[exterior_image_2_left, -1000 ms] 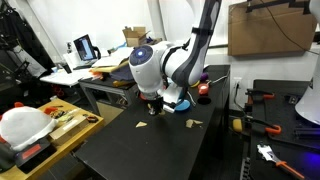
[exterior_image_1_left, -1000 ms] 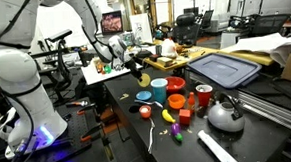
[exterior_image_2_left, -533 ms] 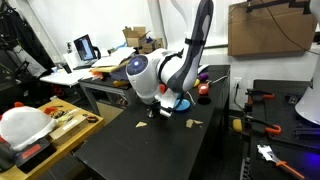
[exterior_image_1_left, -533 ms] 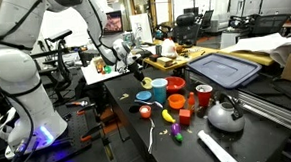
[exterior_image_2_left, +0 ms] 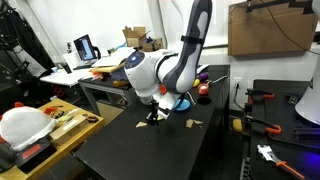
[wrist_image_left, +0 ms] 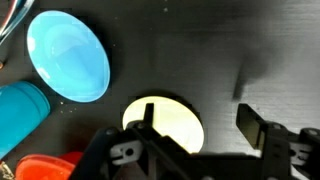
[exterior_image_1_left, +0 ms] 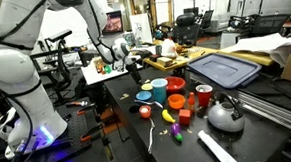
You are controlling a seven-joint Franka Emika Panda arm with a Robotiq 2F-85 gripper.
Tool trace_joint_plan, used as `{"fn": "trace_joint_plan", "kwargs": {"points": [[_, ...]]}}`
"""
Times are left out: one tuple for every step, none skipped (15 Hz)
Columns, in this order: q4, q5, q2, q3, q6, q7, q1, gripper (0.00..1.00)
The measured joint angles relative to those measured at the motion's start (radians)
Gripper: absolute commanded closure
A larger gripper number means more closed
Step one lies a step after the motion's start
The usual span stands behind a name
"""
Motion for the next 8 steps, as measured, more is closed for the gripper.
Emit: {"fn": "trace_joint_plan", "kwargs": {"points": [[-0.009,0.038,-0.016,0.006,0.007,-0.015,-0.005,0.0],[-0.019,0.076,-0.033,0.01,0.015,-0.032,-0.006,0.0],[-0.032,0.117,-0.053,0.011,0.021,-0.05,-0.007,0.0],[-0.045,0.159,-0.074,0.013,0.026,-0.07,-0.007,0.0],[-0.057,0.203,-0.093,0.014,0.03,-0.092,-0.007,0.0],[-0.07,0.246,-0.113,0.017,0.031,-0.118,-0.009,0.0],[-0.083,0.29,-0.132,0.023,0.031,-0.145,-0.014,0.0],[-0.095,0.335,-0.15,0.031,0.031,-0.175,-0.021,0.0]]}}
